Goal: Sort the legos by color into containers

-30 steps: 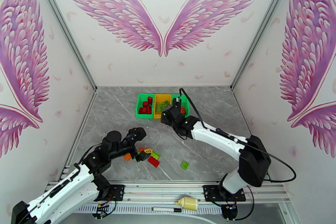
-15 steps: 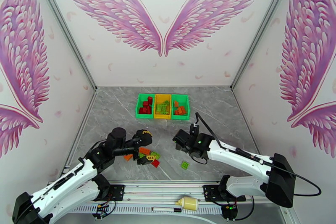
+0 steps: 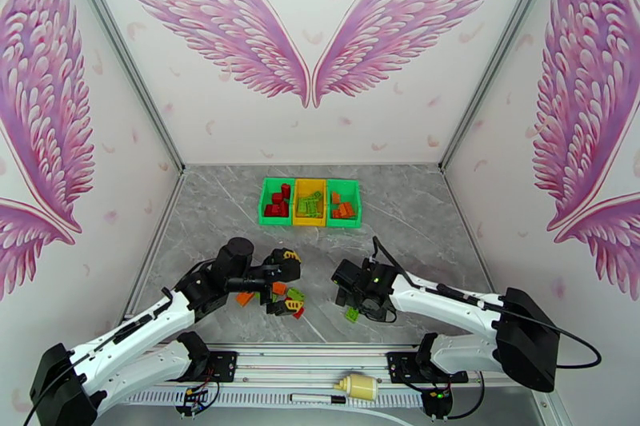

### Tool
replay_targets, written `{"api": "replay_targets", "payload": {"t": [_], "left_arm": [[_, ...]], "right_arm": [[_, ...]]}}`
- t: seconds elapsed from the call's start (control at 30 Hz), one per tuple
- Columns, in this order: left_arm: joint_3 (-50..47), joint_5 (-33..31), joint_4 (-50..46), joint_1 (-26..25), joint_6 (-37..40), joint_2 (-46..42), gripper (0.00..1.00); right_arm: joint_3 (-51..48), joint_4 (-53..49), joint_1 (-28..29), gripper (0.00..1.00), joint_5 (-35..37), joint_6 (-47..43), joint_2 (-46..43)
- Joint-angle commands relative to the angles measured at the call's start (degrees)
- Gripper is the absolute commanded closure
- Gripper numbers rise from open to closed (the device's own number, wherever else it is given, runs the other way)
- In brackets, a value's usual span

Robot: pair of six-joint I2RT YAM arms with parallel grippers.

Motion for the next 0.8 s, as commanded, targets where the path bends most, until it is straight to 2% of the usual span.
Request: {"api": "replay_targets", "payload": {"t": [0.0,0.43,0.77], "left_arm": [[2.2,1.6,-1.5,-0.3,1.0,0.2,0.01],[1.3,0.7,-0.3,-0.6,0.6,-0.3,0.01],[0.3,0.5,2.9,-1.0,-1.7,-0.4,0.01]], "right_arm": [[-2.0,3.8,0.5,0.2,-4.5,1.6,0.9],[-2.0,5.0,0.5,0.51,-6.3,1.3,5.4],[-1.4,4.4,0.5,0.65,-5.8,0.8,5.5]]}}
